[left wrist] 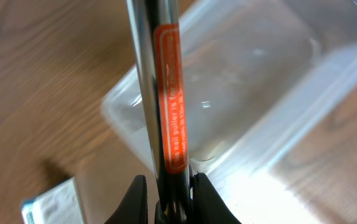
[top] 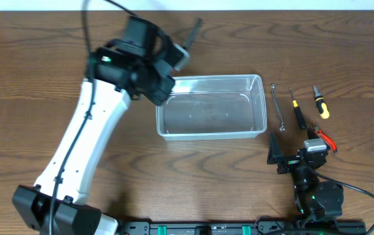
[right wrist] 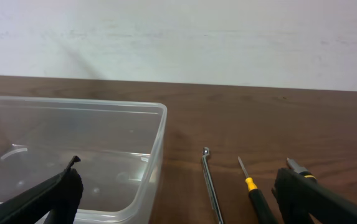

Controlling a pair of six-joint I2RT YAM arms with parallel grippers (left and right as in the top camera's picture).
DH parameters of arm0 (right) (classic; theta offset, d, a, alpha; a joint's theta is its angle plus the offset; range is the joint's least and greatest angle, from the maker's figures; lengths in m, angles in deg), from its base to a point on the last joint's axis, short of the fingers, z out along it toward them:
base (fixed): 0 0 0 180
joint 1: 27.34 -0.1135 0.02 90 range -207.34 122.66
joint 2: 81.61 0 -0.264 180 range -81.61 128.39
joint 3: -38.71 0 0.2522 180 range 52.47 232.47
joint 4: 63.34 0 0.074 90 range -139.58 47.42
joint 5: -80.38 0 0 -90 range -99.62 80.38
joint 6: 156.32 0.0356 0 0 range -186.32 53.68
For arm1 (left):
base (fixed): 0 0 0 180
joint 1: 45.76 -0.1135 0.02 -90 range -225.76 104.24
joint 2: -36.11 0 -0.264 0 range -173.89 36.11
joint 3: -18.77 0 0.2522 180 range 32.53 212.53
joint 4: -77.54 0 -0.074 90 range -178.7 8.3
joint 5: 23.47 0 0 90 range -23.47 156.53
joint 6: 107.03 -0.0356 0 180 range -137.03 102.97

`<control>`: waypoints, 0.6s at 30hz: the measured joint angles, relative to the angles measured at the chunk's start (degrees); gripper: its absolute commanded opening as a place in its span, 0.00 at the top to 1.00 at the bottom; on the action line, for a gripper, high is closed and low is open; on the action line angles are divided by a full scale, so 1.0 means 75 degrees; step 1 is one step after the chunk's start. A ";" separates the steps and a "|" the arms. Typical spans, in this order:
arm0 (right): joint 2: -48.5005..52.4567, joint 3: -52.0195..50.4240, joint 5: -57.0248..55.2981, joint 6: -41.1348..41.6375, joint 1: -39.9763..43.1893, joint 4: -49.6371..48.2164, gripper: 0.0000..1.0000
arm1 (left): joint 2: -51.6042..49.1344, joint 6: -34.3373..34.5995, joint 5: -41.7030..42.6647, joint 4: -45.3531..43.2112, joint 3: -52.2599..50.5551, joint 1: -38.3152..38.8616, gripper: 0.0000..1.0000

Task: Pack container
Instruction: 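Lift the hammer and carry it right over the clear container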

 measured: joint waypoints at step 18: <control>0.0000 0.0000 0.0000 0.0000 0.0000 0.0000 0.01 | -0.1985 -0.1580 0.0035 -0.0023 0.0000 0.0965 0.94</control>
